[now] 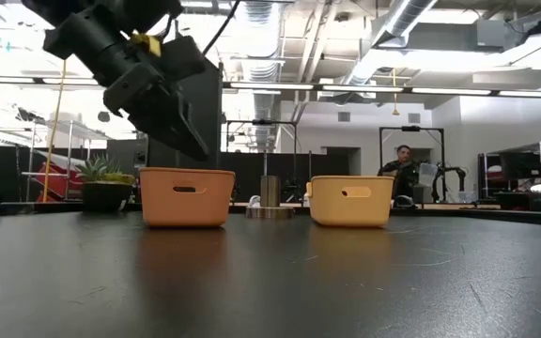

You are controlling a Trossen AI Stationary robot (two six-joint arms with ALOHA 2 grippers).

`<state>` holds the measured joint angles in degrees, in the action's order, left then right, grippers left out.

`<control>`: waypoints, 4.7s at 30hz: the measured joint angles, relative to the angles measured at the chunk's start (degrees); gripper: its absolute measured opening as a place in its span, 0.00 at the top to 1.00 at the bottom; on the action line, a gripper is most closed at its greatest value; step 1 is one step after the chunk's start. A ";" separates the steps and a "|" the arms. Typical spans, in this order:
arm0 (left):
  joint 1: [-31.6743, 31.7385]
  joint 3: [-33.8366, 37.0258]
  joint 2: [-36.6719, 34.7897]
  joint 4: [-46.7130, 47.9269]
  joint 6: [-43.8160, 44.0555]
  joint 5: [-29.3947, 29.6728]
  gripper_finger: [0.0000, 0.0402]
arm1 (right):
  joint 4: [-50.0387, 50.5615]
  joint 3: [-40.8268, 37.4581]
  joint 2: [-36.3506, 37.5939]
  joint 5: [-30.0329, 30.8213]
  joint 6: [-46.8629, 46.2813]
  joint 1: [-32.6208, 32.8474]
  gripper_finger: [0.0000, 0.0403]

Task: Sort batteries
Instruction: Return to Home Position

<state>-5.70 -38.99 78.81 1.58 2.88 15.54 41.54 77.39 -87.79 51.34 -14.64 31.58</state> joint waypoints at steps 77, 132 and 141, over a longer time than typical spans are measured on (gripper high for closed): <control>-4.04 38.37 -77.35 -3.71 -6.57 -9.46 1.00 | -45.77 -77.08 87.56 -28.76 28.42 -9.78 1.00; 5.95 38.46 -77.35 -3.14 4.52 -16.76 0.98 | -42.88 -77.14 87.54 -48.64 7.11 -27.66 0.91; 5.95 38.46 -77.35 -3.14 4.50 -16.73 0.98 | -42.89 -77.14 87.54 -48.62 7.06 -27.66 0.91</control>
<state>0.25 -0.54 1.45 -1.56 7.38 -1.19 -1.34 0.25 -0.25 2.72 -7.57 3.92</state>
